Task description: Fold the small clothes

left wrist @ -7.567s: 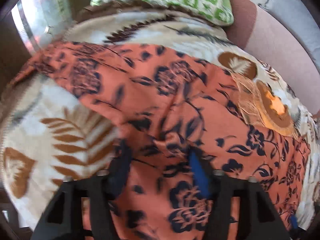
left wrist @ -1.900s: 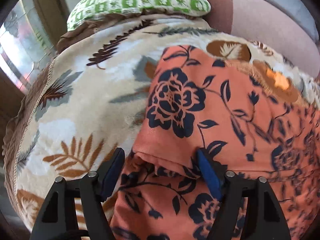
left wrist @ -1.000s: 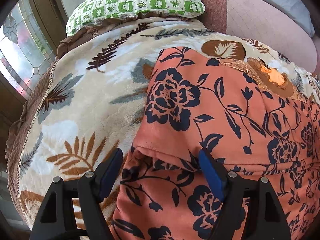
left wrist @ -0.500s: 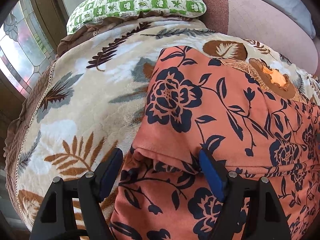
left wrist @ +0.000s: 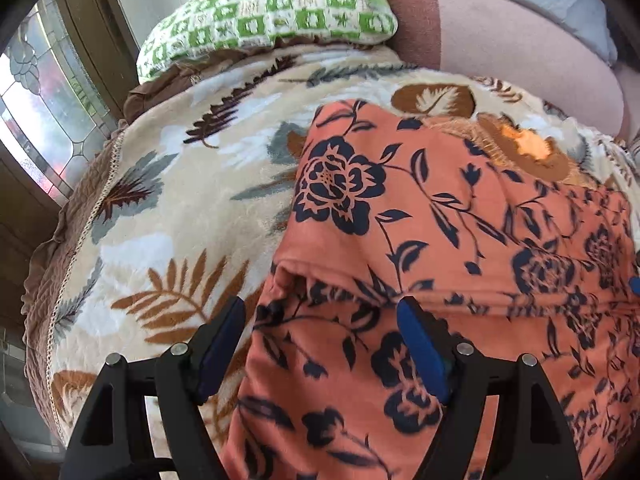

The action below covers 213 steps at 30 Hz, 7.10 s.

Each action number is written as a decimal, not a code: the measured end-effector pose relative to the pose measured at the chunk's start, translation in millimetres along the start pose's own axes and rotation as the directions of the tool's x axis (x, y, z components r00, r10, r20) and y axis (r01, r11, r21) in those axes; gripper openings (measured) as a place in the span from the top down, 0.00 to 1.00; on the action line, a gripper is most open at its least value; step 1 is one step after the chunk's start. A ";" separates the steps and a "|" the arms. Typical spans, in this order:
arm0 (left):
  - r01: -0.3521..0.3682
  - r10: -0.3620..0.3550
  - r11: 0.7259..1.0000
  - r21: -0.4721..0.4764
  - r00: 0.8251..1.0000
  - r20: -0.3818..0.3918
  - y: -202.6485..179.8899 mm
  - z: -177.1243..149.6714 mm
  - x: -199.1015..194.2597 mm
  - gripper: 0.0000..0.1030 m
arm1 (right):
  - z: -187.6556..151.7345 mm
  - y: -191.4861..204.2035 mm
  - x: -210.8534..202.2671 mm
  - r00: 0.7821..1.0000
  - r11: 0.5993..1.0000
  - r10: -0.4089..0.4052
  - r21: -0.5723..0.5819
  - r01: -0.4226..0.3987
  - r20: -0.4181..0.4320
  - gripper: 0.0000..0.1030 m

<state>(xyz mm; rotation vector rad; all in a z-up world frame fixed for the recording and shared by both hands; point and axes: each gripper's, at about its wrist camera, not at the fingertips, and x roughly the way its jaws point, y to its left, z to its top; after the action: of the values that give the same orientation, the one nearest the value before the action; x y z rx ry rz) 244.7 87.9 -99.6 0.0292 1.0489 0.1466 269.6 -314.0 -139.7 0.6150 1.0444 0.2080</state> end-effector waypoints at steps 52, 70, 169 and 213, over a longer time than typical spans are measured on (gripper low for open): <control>0.188 -0.207 0.966 -0.178 0.974 -0.095 79.6 -219.4 -92.5 0.23 | -248.7 -89.9 -122.2 0.962 0.994 0.055 0.102 -0.029 -0.269 0.23; 0.165 -0.216 0.955 -0.247 0.957 -0.196 97.1 -211.9 -62.6 0.79 | -256.2 -99.3 -93.2 0.941 0.989 0.040 0.145 0.009 -0.335 0.68; 0.161 -0.150 0.983 -0.084 0.980 0.130 -60.8 3.8 -41.1 0.37 | -30.0 30.7 -44.3 0.992 0.964 0.101 -0.252 -0.080 0.073 0.26; 0.053 -0.022 0.989 -0.139 0.977 0.214 -7.4 -23.7 -78.3 0.37 | 72.1 -237.1 -212.6 0.861 0.990 0.134 -0.103 -0.096 0.491 0.15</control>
<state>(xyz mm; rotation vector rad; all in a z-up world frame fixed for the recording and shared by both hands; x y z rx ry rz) 186.6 68.9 -44.7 -0.1040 0.8231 0.1805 195.5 -628.1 -90.4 0.6202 0.4962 0.1789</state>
